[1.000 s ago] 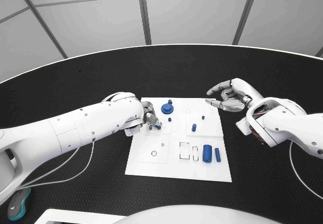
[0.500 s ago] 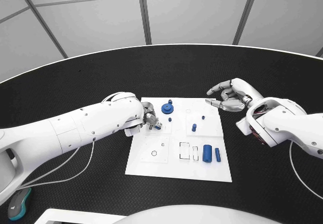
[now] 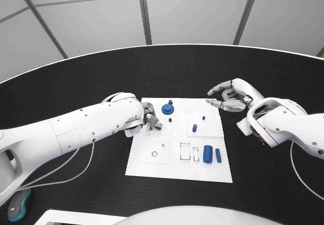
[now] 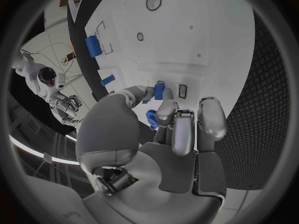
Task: Assemble the parts on the task board
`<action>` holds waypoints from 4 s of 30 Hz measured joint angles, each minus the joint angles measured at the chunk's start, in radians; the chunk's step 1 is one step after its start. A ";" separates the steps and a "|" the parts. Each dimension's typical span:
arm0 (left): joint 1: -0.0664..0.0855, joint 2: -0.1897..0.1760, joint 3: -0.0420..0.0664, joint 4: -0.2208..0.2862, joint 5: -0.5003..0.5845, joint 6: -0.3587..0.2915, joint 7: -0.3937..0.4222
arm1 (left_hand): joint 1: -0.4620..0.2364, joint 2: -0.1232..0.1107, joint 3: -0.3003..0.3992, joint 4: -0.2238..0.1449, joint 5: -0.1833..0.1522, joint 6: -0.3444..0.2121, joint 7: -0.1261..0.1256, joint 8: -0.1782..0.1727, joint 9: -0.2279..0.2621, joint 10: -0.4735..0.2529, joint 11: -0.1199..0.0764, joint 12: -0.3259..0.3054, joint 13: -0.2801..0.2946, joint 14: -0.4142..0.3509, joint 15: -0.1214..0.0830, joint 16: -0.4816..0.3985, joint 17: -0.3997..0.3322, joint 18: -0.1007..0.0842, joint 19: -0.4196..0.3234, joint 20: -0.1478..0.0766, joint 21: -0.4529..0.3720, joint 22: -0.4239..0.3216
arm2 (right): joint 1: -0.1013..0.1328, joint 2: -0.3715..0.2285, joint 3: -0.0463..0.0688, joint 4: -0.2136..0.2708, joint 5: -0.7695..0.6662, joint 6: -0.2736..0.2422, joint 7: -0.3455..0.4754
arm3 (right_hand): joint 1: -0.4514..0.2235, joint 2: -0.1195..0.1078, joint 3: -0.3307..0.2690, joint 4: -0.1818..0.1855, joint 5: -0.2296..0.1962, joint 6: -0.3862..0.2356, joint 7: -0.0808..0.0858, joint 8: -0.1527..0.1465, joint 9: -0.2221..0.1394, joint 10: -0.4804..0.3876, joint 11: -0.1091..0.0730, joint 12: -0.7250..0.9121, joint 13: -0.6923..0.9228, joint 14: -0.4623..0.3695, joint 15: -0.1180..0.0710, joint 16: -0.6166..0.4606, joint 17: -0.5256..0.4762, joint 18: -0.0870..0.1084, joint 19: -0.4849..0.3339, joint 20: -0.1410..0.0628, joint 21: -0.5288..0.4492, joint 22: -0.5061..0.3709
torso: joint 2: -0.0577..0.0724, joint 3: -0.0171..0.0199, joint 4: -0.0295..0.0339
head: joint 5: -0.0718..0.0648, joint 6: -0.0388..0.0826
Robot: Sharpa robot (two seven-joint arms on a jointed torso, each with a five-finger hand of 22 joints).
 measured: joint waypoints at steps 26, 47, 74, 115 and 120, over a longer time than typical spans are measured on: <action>0.000 -0.006 0.000 0.001 0.003 0.028 -0.003 | -0.004 -0.001 -0.003 -0.003 0.001 0.003 -0.003 0.000 -0.001 0.004 -0.004 0.000 0.001 0.000 0.000 0.000 0.000 0.000 0.000 0.000 0.000 0.000 | 0.000 0.001 0.000 -0.005 0.000 0.001 0.000 | 0.000 0.000 0.000 0.000 0.000 0.000 0.000 0.000 0.000 0.000 0.000 0.000 0.001 0.000 0.000 0.000 0.001 0.000 0.000 0.000 0.000 0.000 | -0.001 0.0002 0.0000 | 0.001 -0.007; 0.000 0.017 0.000 -0.027 0.016 0.063 -0.016 | -0.007 0.000 -0.003 -0.003 0.001 0.005 -0.002 0.009 0.002 0.005 -0.002 0.000 0.001 0.000 0.000 0.000 0.000 0.000 0.000 0.000 0.000 0.000 | 0.000 -0.001 0.000 -0.002 0.000 0.001 0.000 | 0.000 0.000 -0.003 0.003 0.000 0.000 0.000 0.000 -0.002 0.000 0.000 0.004 0.000 0.000 0.000 0.000 0.000 0.000 0.000 0.000 0.000 0.000 | -0.001 0.0007 0.0003 | 0.002 -0.008; 0.000 0.046 0.000 -0.066 0.038 0.062 -0.032 | -0.006 0.001 -0.003 -0.003 -0.001 0.013 0.005 0.005 -0.002 0.010 0.003 0.000 -0.006 0.000 0.000 0.000 0.000 0.000 0.000 0.000 0.004 0.001 | 0.000 0.000 0.000 -0.004 0.000 0.002 0.000 | 0.000 0.000 -0.003 0.003 0.000 0.000 0.000 0.000 -0.002 0.000 0.000 0.004 0.000 0.000 0.000 0.000 0.000 0.000 0.000 0.000 0.000 0.000 | -0.001 0.0010 0.0001 | 0.003 -0.011; 0.000 0.063 0.000 -0.101 0.083 0.037 -0.049 | -0.037 0.032 -0.007 -0.007 -0.060 -0.015 0.033 -0.001 0.018 -0.037 0.018 -0.049 -0.078 0.000 0.000 0.000 0.000 0.000 -0.007 0.007 -0.003 -0.024 | 0.000 0.006 0.000 -0.010 0.000 0.009 0.001 | 0.000 0.000 -0.003 0.003 0.008 0.000 0.000 0.000 -0.003 0.000 0.000 0.004 0.000 0.000 0.000 0.000 0.000 0.000 0.000 0.000 -0.004 0.000 | -0.001 0.0000 0.0001 | 0.005 -0.014; 0.000 0.062 0.000 -0.099 0.090 0.040 -0.048 | -0.038 0.033 -0.010 -0.010 -0.063 -0.021 0.038 -0.001 0.018 -0.042 0.022 -0.052 -0.087 -0.004 0.004 0.000 0.000 0.000 -0.007 0.007 -0.008 -0.026 | 0.000 0.005 0.000 -0.011 0.000 0.009 0.000 | 0.000 0.000 -0.003 0.003 0.008 0.000 0.000 0.000 -0.003 0.000 0.000 0.004 0.000 0.000 0.000 0.000 0.000 0.000 0.000 0.000 -0.004 0.000 | -0.001 -0.0001 0.0001 | 0.005 -0.015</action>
